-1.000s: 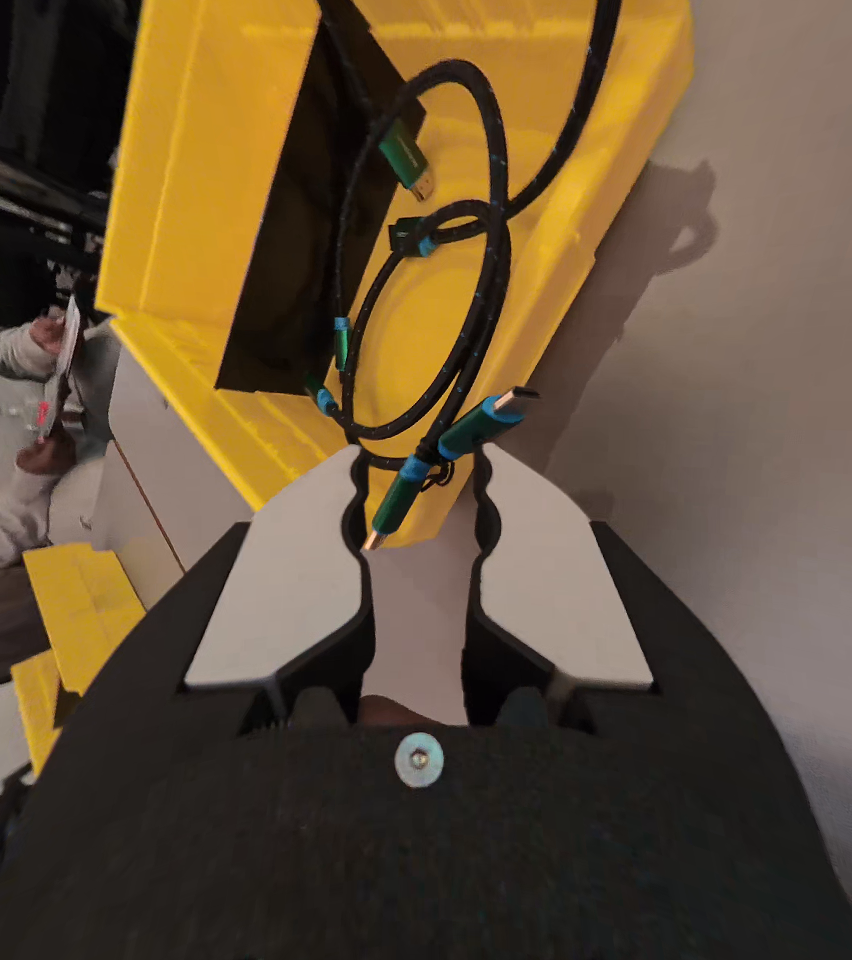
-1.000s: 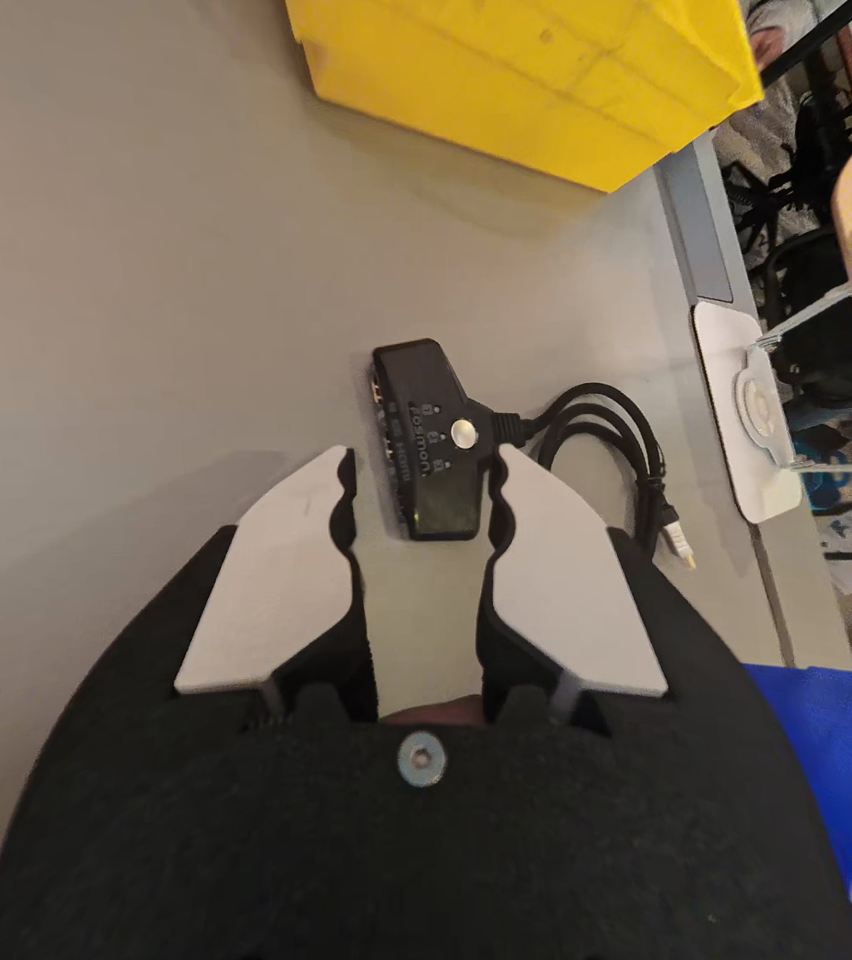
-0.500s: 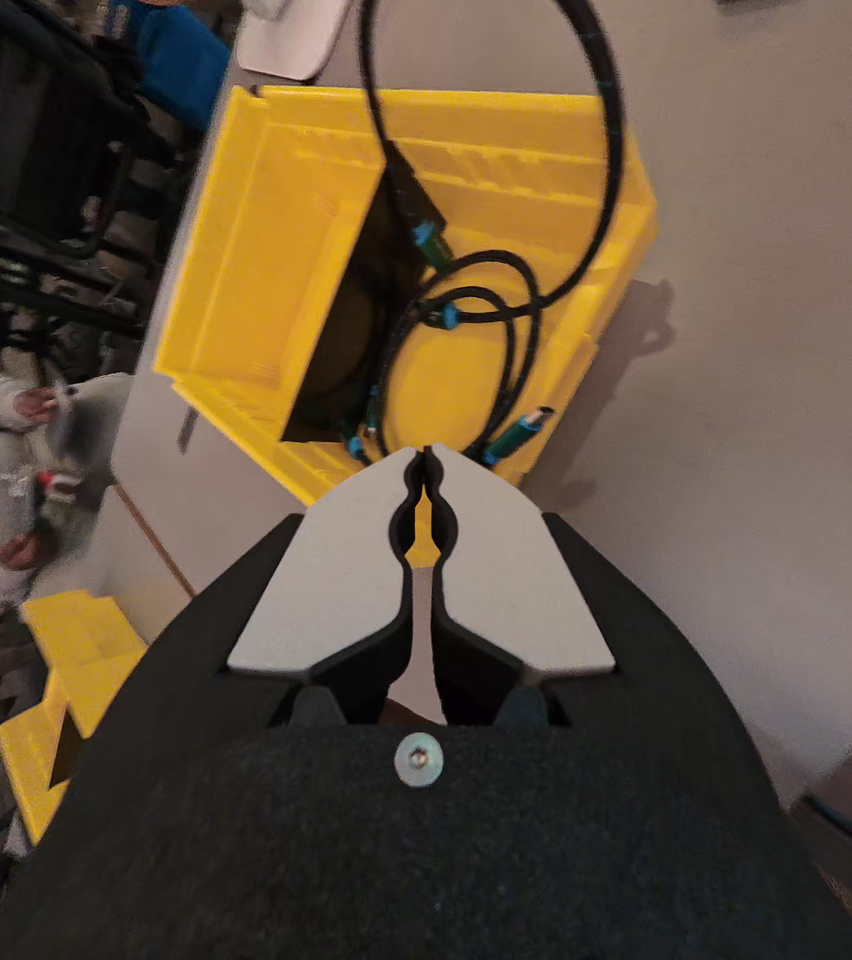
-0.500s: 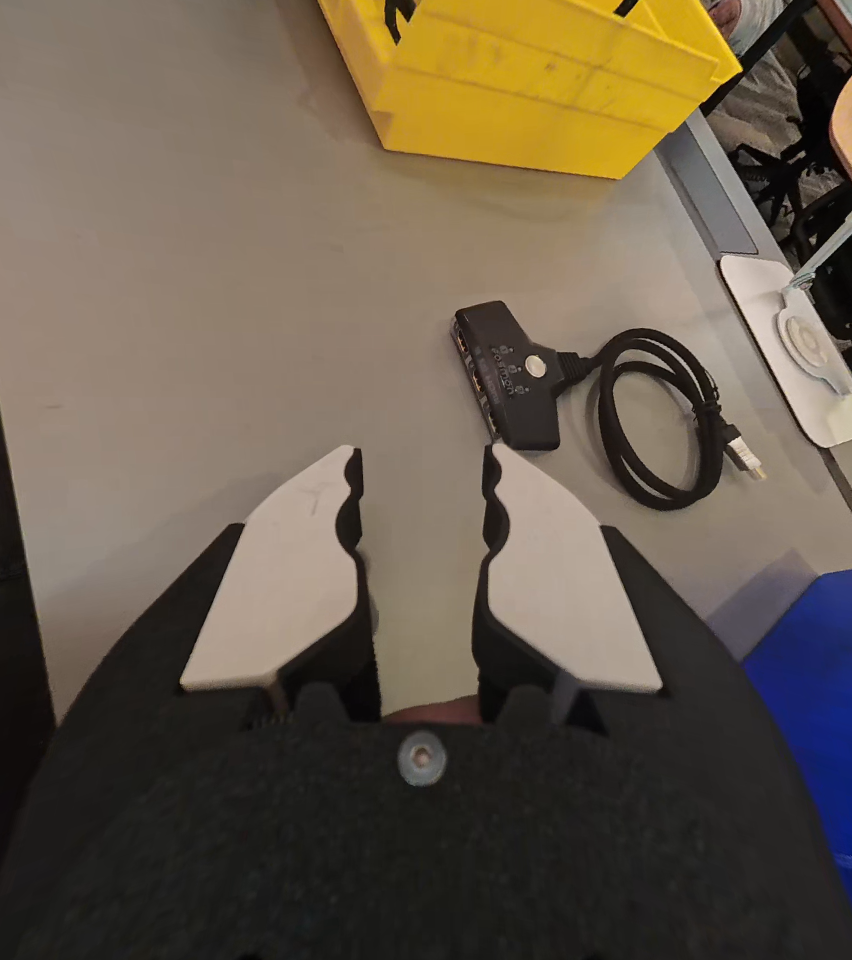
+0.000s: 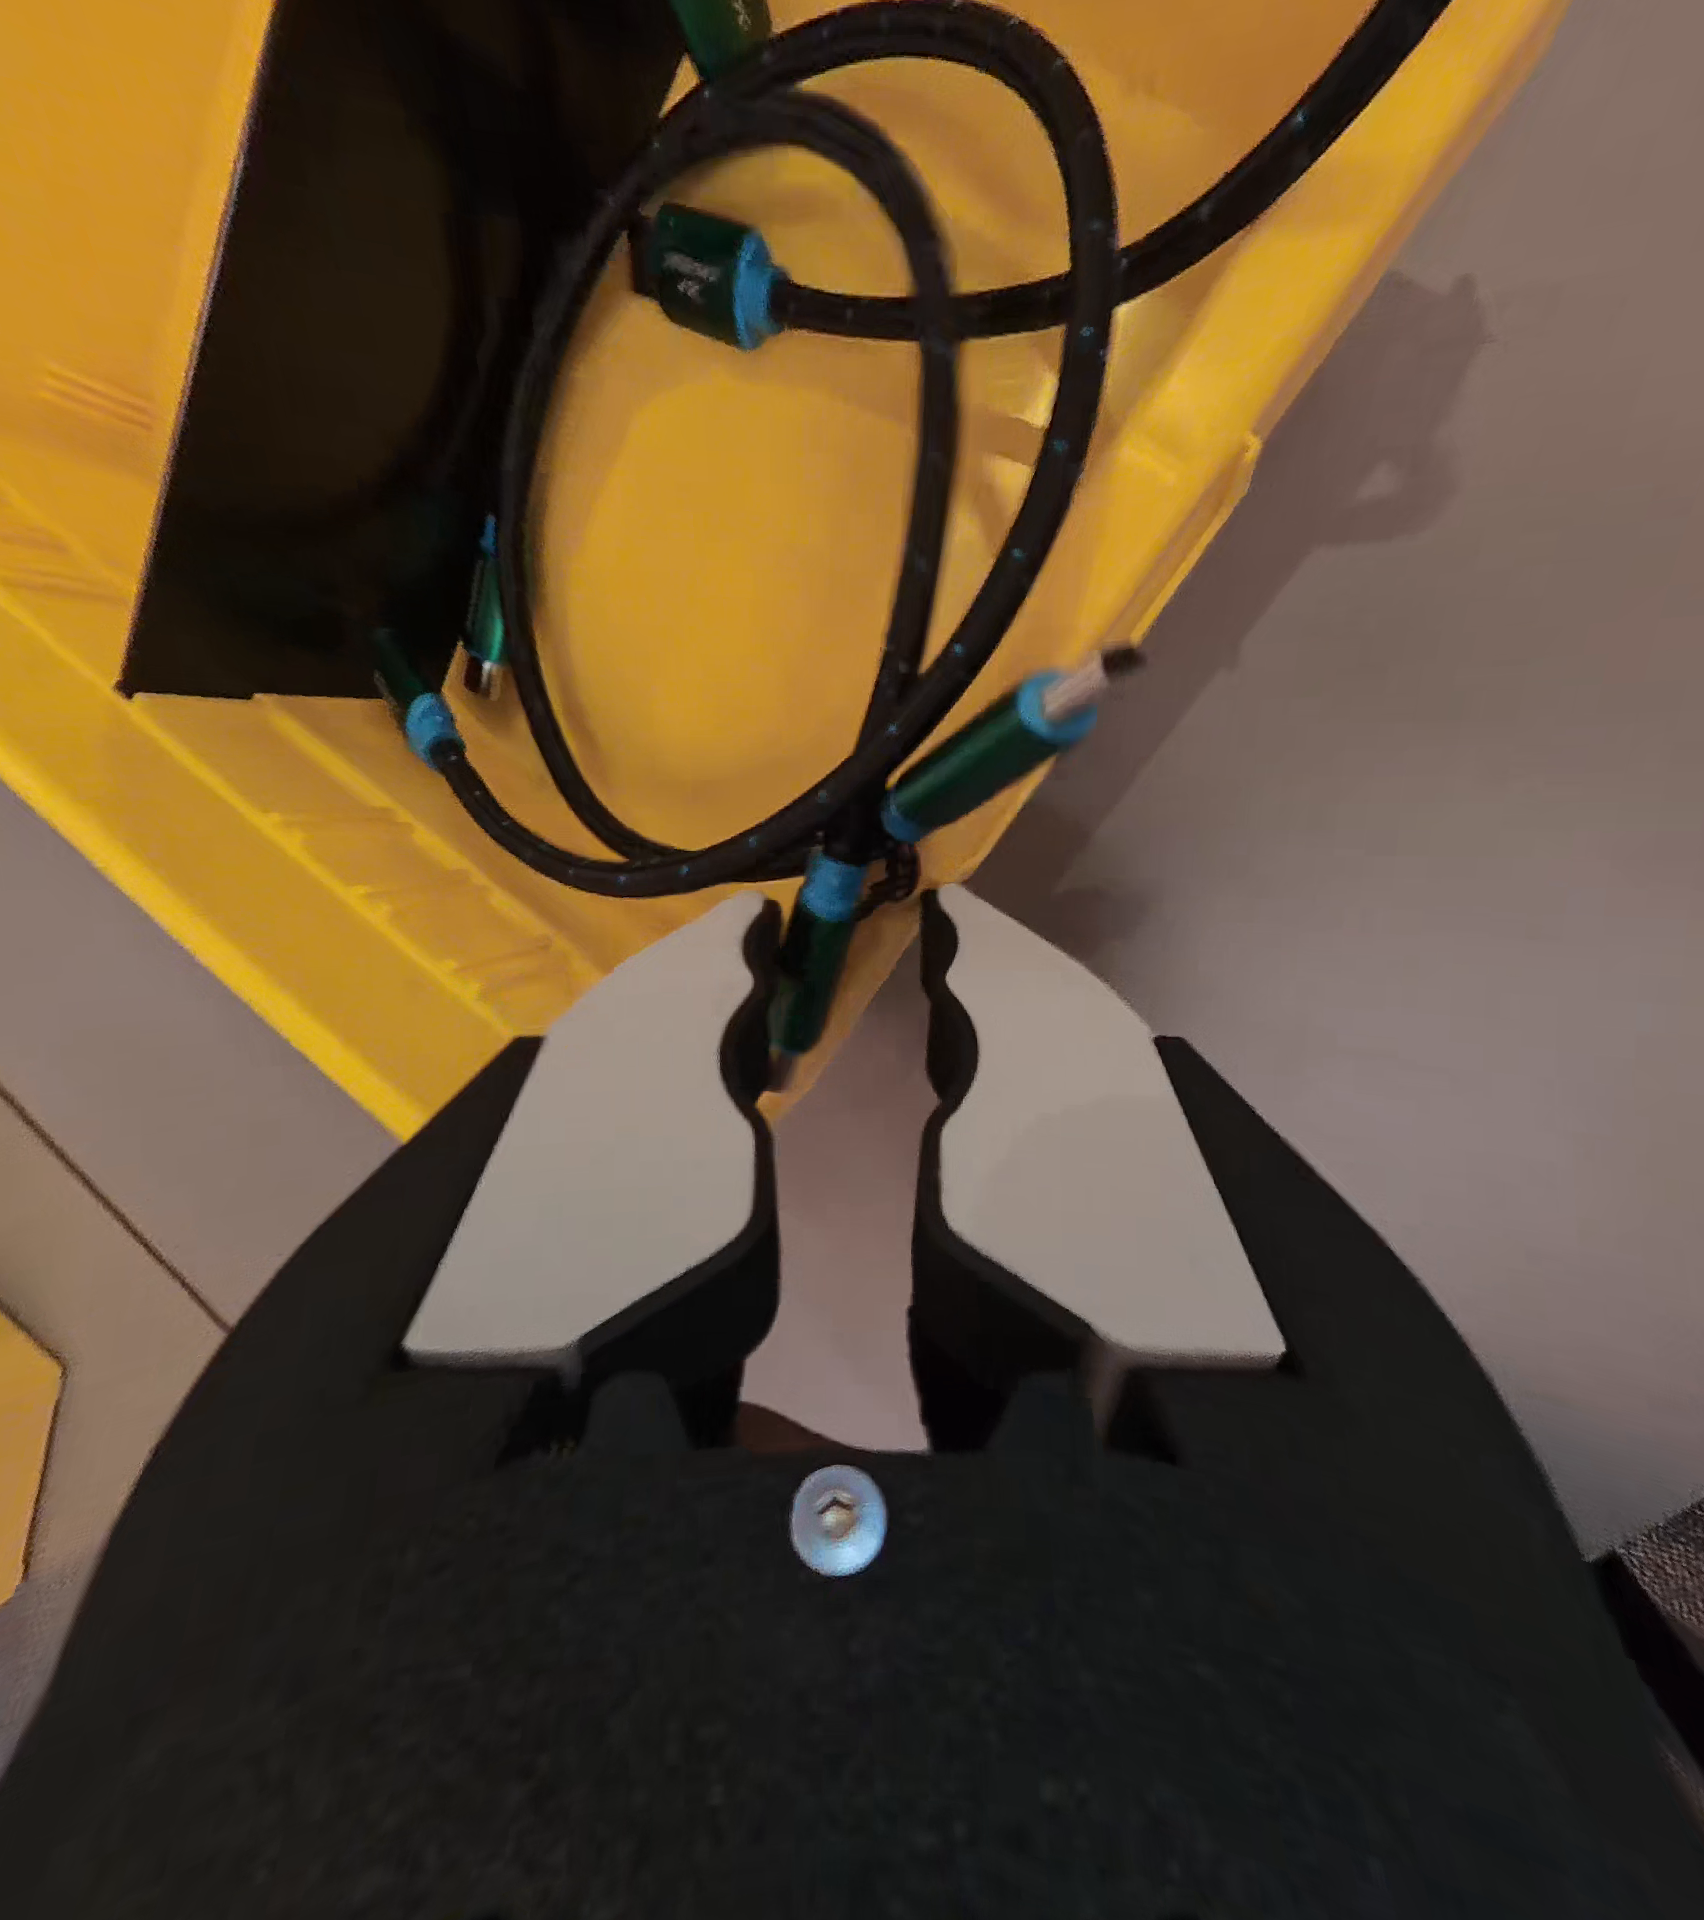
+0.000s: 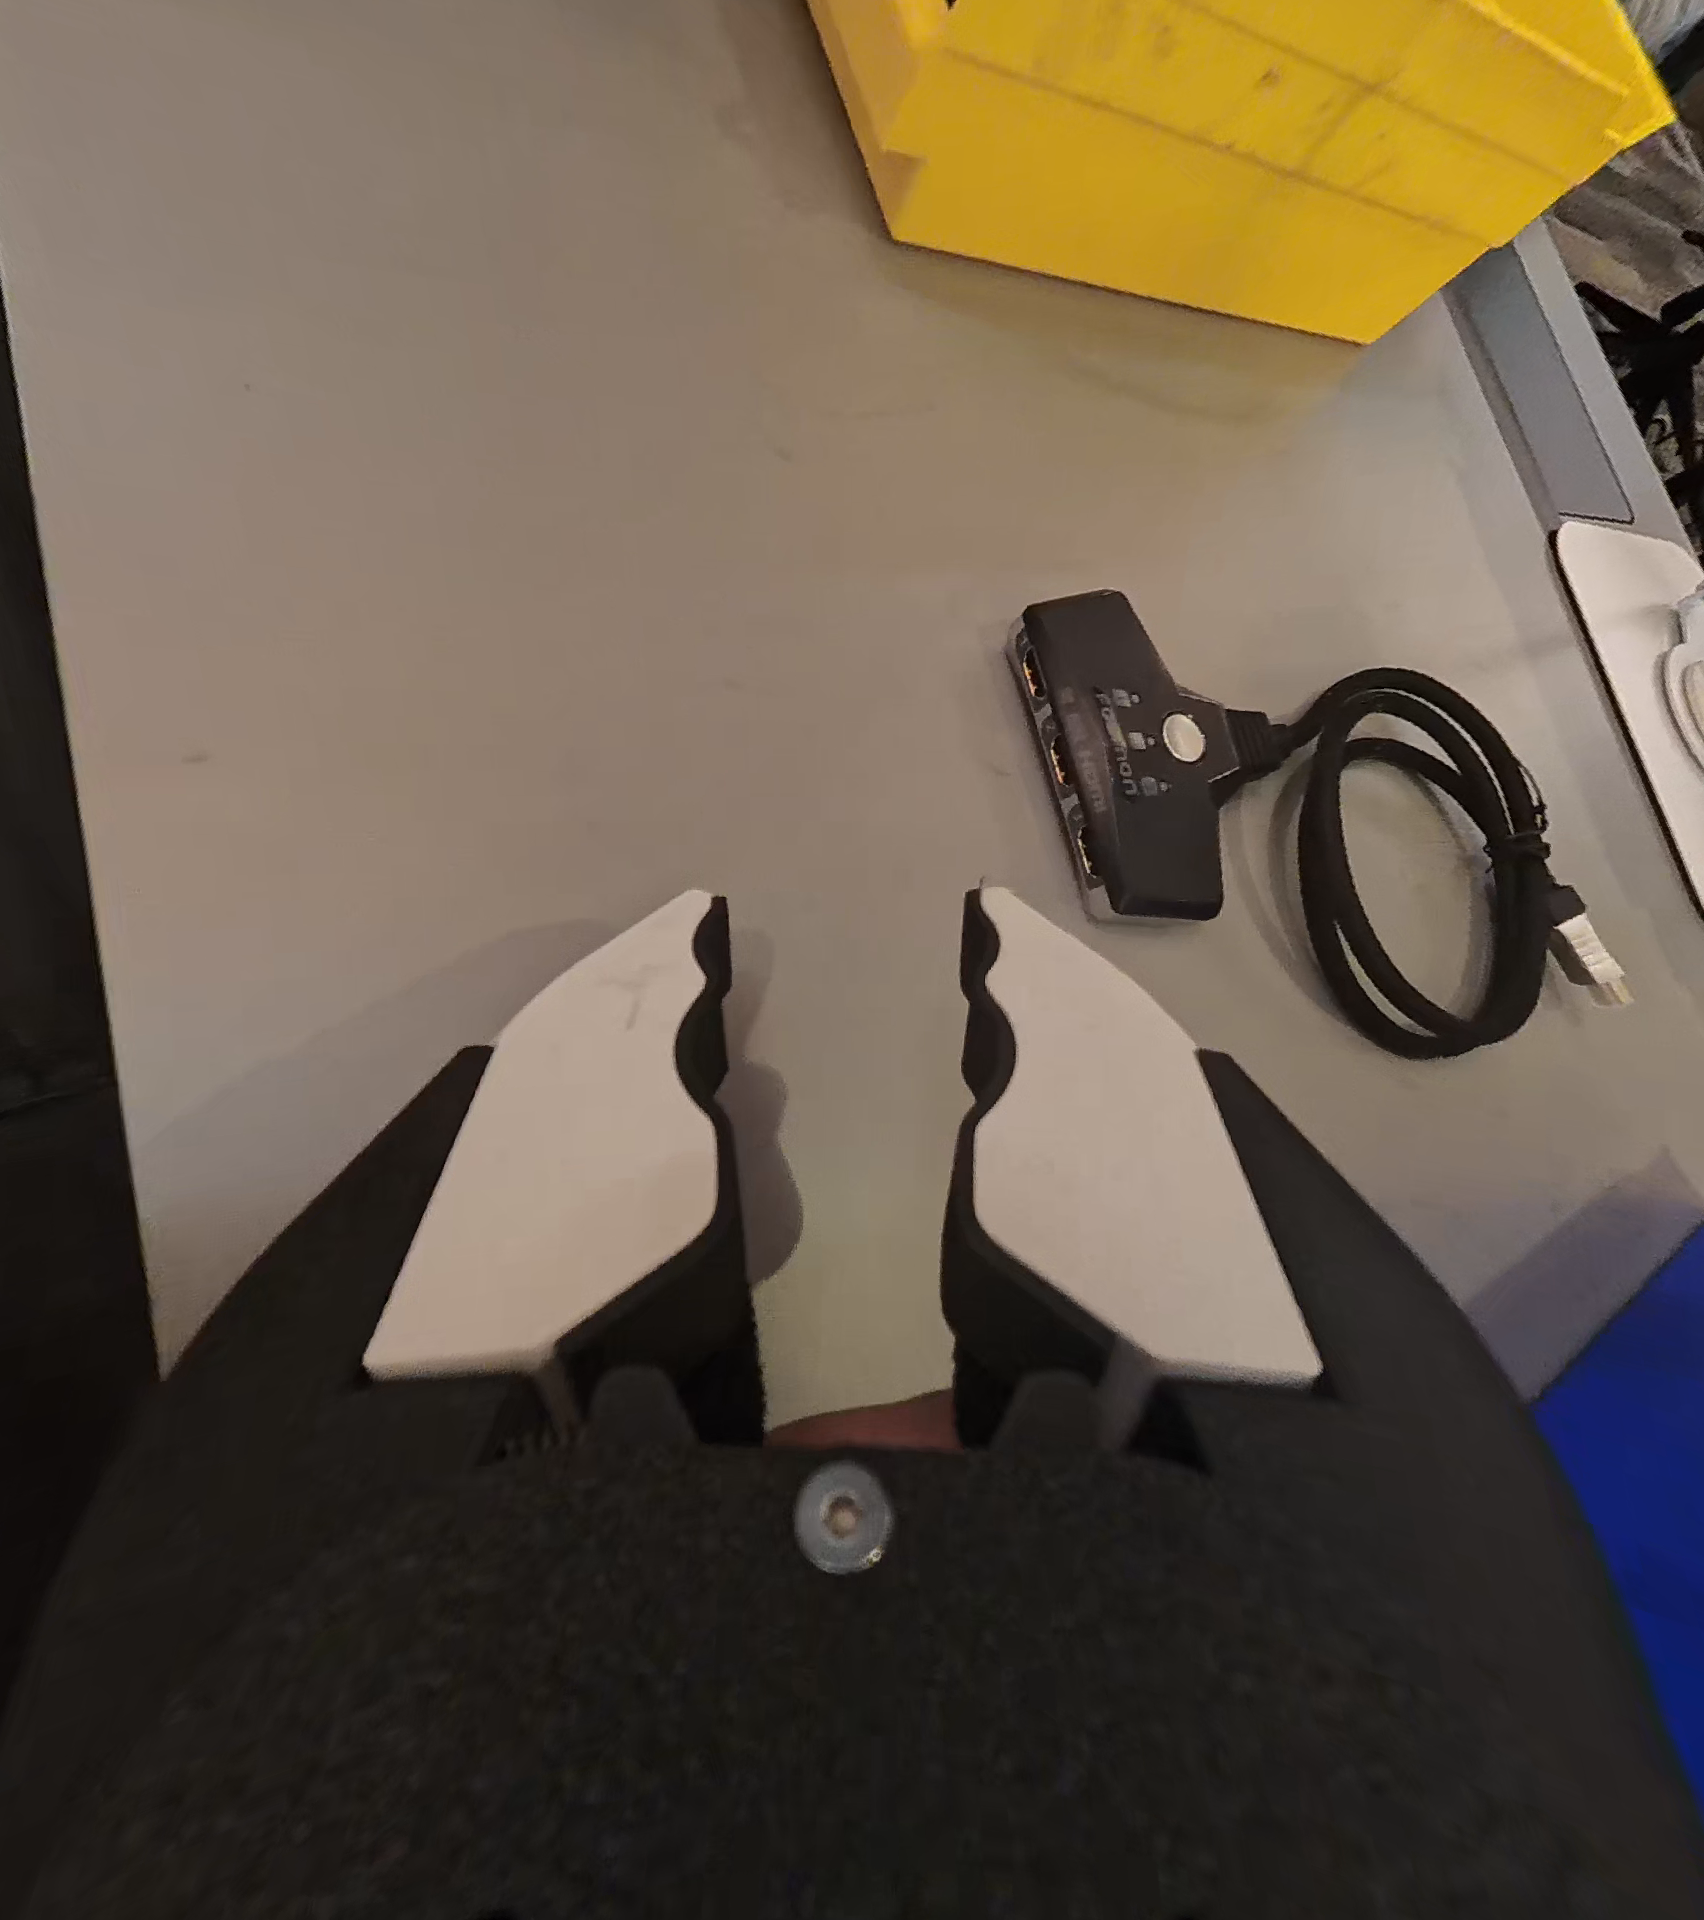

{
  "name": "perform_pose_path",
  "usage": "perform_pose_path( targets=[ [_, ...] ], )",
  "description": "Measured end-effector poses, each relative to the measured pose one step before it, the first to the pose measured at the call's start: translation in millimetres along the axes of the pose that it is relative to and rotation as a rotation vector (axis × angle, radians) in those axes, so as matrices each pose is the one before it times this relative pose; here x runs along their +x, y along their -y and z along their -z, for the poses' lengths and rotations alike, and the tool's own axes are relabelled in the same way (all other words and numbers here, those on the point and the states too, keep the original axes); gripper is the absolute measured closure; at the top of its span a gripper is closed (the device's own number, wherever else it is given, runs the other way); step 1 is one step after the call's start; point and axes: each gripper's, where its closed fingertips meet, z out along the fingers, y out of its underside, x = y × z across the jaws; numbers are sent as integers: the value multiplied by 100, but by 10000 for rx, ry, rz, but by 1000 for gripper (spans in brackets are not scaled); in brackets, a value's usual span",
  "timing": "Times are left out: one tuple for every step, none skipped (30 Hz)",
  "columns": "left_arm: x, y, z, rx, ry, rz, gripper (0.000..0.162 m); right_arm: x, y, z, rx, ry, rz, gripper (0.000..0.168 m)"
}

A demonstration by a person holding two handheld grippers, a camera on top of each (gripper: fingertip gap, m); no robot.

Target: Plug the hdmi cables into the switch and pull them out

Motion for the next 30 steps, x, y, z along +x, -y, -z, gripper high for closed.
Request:
perform_pose_path(
  targets=[
    [109, 91, 178, 34, -98, -85, 151, -64, -29, -122, -15, 59, -42, 126],
    [-74, -123, 95, -93, 27, -69, 151, -70, 11, -98, 1, 72, -49, 127],
    [-99, -168, 109, -106, 35, -70, 151, -42, 31, -61, 20, 41, -38, 127],
    [59, 88, 249, 72, -65, -52, 151, -10, 32, -2, 23, 16, -23, 127],
    [111, 373, 437, 257, -126, 30, 151, -15, 11, 21, 15, 20, -10, 128],
    [107, 466, 620, 298, -182, 125, 151, -20, 21, 58, 24, 18, 0, 128],
    [126, 433, 787, 259, -233, 149, 151, 33, 34, 77, 35, -16, -4, 128],
    [115, 467, 956, 258, -230, 123, 151, 52, 34, 76, 26, -21, -13, 128],
    [185, 563, 1092, 297, -270, 86, 151, 28, 40, 83, 25, 0, -15, 128],
    [435, 658, 1171, 311, -419, 67, 151, 26, 71, 91, 34, -2, -12, 128],
    [638, 643, 1161, 250, -533, 27, 151, 13, 82, 90, 39, 2, -5, 128],
    [613, 649, 1085, 195, -523, -34, 151, -10, 95, 88, 45, 13, 0, 128],
    [636, 596, 965, 128, -604, -9, 151, -28, 105, 76, 46, 27, 2, 128],
    [644, 496, 838, 42, -690, 54, 151, -18, 111, 51, 47, 20, -5, 128],
    [656, 366, 717, -27, -743, 92, 151, -20, 117, 42, 50, 21, -15, 128],
    [711, 243, 598, -77, -763, 110, 151, -59, 130, 17, 44, 56, -18, 128],
    [588, 261, 509, -43, -609, 89, 151, -74, 145, 18, 49, 54, -7, 128],
    [676, 450, 467, 117, -519, 23, 151, -67, 149, 30, 41, 34, 25, 128],
    [891, 677, 415, 275, -468, -106, 151, -46, 111, 57, 16, 15, 61, 128],
    [843, 795, 346, 345, -254, -239, 151, -44, 117, 96, 13, -8, 94, 128],
    [880, 937, 285, 423, -168, -291, 151, -2, 158, 152, 49, -39, 103, 128],
    [1023, 1002, 160, 497, -222, -311, 151, 63, 162, 187, 64, -66, 78, 128],
    [973, 975, -69, 492, -185, -309, 151, 123, 130, 168, 62, -74, 25, 128],
    [762, 738, -384, 356, -85, -235, 151, 99, 92, 161, 71, -19, -46, 128],
    [547, 401, -798, 137, 43, -180, 151, -4, 76, 146, 95, 89, -127, 128],
    [233, 46, -1221, -109, 232, -169, 151, -137, 101, 165, 151, 215, -248, 127],
    [-69, -51, -1603, -190, 418, -175, 151, -407, 212, 174, 215, 427, -392, 126],
    [-140, 142, -1889, -26, 433, -122, 151, -846, 448, 258, 346, 759, -530, 122],
    [-163, 289, -2085, 147, 387, -9, 151, -1069, 507, 315, 378, 913, -583, 120],
    [-497, 327, -2188, 264, 643, 0, 151, -833, 488, 323, 336, 738, -426, 119]
  ],
)
